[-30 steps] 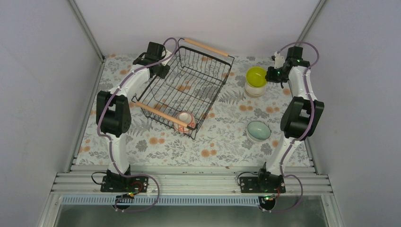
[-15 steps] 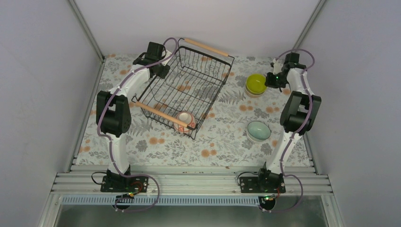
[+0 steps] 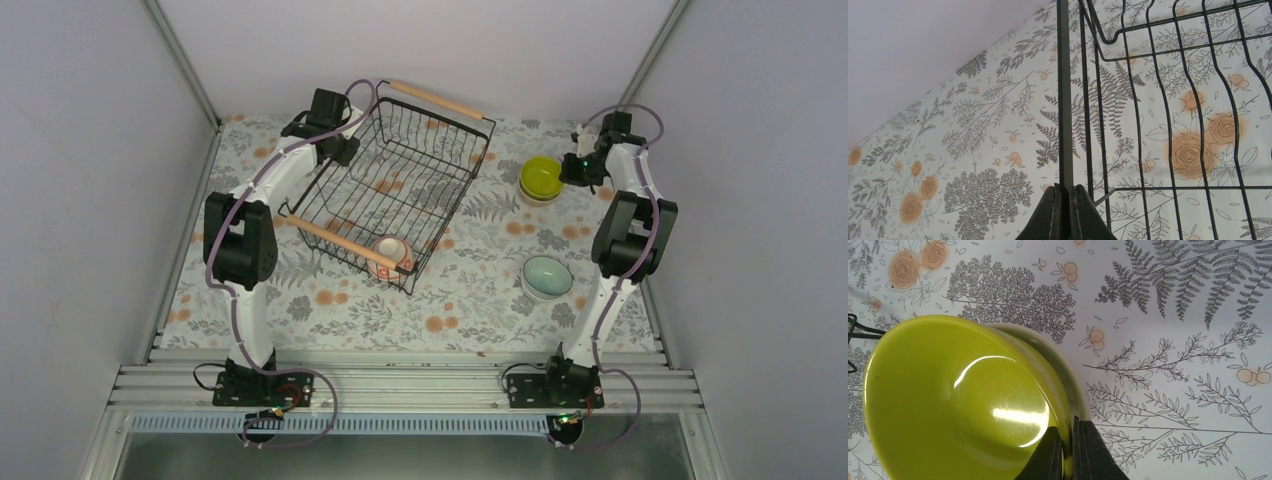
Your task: Unload the bowls from the dish rack
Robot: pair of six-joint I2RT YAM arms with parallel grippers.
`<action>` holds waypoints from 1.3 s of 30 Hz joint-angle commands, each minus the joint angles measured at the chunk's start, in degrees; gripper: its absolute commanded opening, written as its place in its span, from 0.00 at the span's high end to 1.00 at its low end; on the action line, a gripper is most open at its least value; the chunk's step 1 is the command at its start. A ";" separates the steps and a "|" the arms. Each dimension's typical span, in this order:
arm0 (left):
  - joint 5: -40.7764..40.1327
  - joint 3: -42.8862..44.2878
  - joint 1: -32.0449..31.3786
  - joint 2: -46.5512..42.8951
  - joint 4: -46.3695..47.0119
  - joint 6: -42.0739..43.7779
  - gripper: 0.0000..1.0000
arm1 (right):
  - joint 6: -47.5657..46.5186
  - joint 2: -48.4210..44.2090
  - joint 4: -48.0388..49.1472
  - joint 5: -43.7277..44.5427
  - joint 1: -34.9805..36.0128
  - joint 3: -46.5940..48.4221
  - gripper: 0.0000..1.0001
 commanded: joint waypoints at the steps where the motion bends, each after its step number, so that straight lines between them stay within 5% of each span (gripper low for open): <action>1: -1.16 -1.37 -0.24 1.73 -7.06 1.65 0.98 | -0.91 0.62 -0.88 -1.11 -0.55 0.72 0.96; 6: -1.06 -1.28 -0.39 1.58 -7.07 1.52 0.98 | -1.63 -0.28 -1.42 -1.14 -0.50 -0.11 0.94; 10: -1.16 -1.45 -0.63 1.41 -6.98 1.69 0.98 | -2.57 -0.29 -2.03 -2.09 -0.41 -0.58 0.61; 13: -1.21 -1.77 -0.65 1.27 -6.96 1.78 0.98 | -2.76 -2.23 -1.27 -2.08 -0.45 -2.41 0.51; 23: -1.44 -2.17 -1.10 1.55 -6.76 1.71 0.98 | -4.14 -21.27 -1.34 2.71 1.50 -9.00 0.49; 28: -1.68 -1.76 -2.27 2.36 -6.93 1.95 0.98 | -7.83 -31.10 -6.91 4.64 9.57 -9.73 0.49; 39: -2.07 -2.05 -4.41 1.88 -6.95 2.22 0.98 | -12.83 -28.02 -18.94 -0.27 29.38 2.89 0.48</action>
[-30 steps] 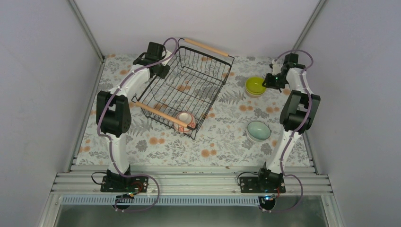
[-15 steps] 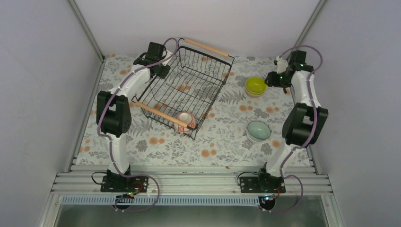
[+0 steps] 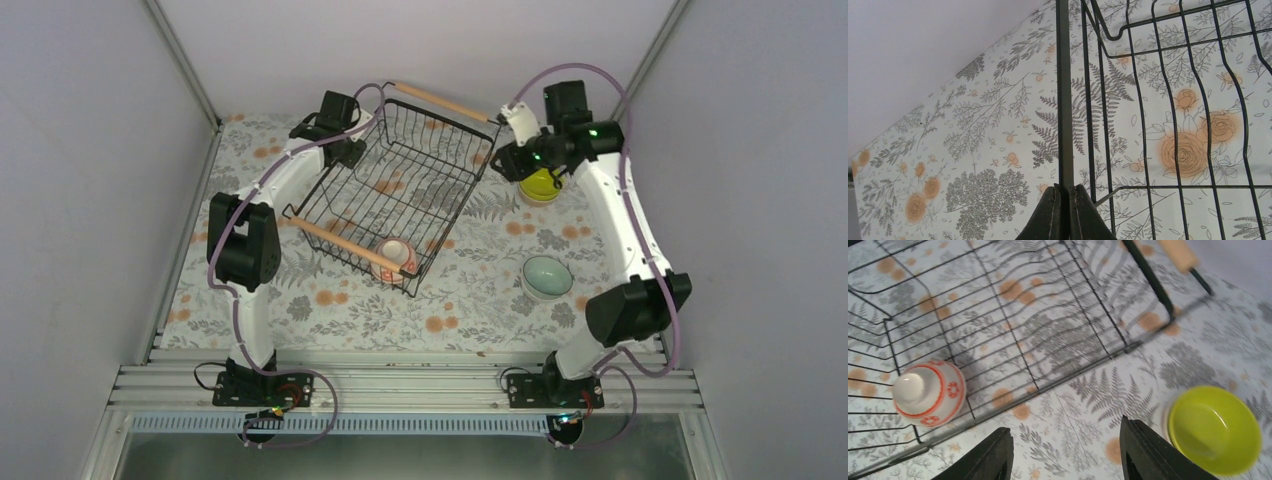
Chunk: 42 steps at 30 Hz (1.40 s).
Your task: Unload the bowls from the dish rack
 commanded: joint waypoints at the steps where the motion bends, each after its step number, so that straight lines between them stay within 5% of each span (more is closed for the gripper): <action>1: 0.71 -2.16 -2.09 1.98 -6.55 2.25 0.98 | -2.51 5.32 -6.26 -0.51 6.93 6.90 0.48; 7: 0.37 -1.87 -2.95 2.49 -6.26 2.26 0.98 | -3.40 11.19 -5.86 6.82 20.57 6.62 0.48; 18: -0.47 -1.17 -3.10 4.02 -5.90 2.37 0.98 | -6.48 14.23 -5.61 10.85 33.95 -0.88 0.48; 35: -0.10 -0.84 -3.05 4.20 -6.10 2.26 0.98 | -5.76 25.65 -0.67 20.54 37.89 -0.22 0.42; 42: -0.09 -1.17 -3.10 4.34 -5.94 2.35 0.98 | -6.95 27.69 -3.17 15.97 38.19 2.89 0.37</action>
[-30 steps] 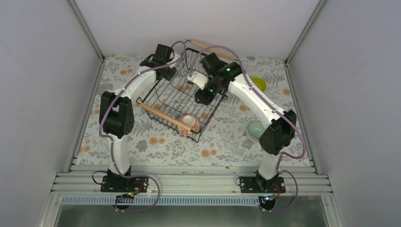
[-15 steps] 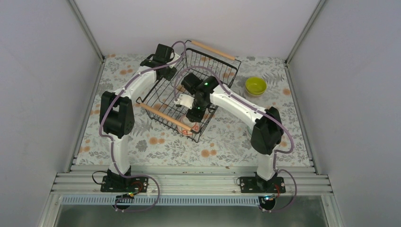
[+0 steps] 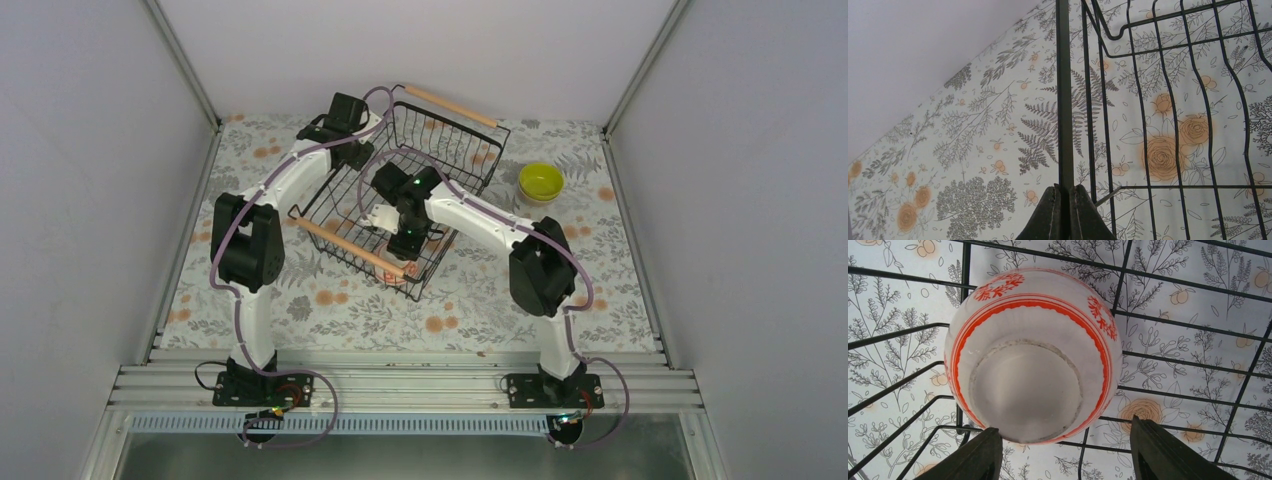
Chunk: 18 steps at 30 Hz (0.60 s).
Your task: Unload the bowls from the dish rack
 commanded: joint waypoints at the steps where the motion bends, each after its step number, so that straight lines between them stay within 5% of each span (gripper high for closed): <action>1: 0.33 -1.55 -0.83 4.02 -5.77 2.29 0.98 | -1.70 1.38 -0.96 -2.61 0.85 2.00 0.38; 10: 0.23 -1.40 -0.84 4.45 -5.88 2.31 0.98 | -4.38 1.93 -6.02 -10.57 0.86 5.66 0.37; 18: 0.17 -1.45 -0.84 4.26 -5.80 2.29 0.98 | -4.08 5.12 -4.48 -8.41 0.89 5.26 0.36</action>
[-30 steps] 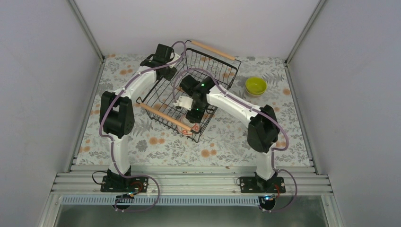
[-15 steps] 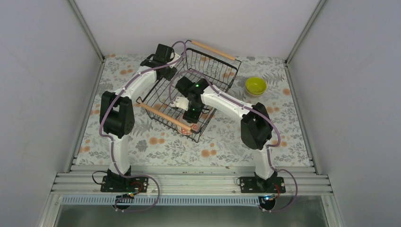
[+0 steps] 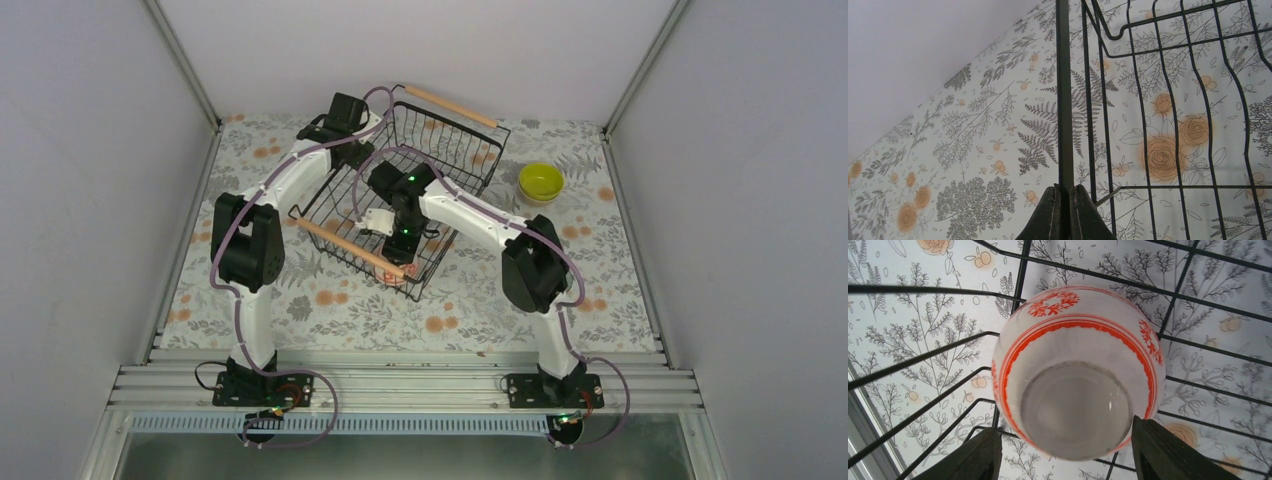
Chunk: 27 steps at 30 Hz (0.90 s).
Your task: Unload the bowls from the dish rack
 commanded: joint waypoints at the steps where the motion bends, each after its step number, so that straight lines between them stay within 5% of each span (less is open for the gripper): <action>1: 0.17 -1.51 -0.80 4.17 -5.93 2.24 0.97 | -0.77 2.87 0.16 -0.11 0.80 0.59 0.36; 27: 0.60 -1.52 -1.05 4.21 -5.99 2.33 0.98 | -0.44 6.11 -0.07 -1.95 0.81 5.43 0.29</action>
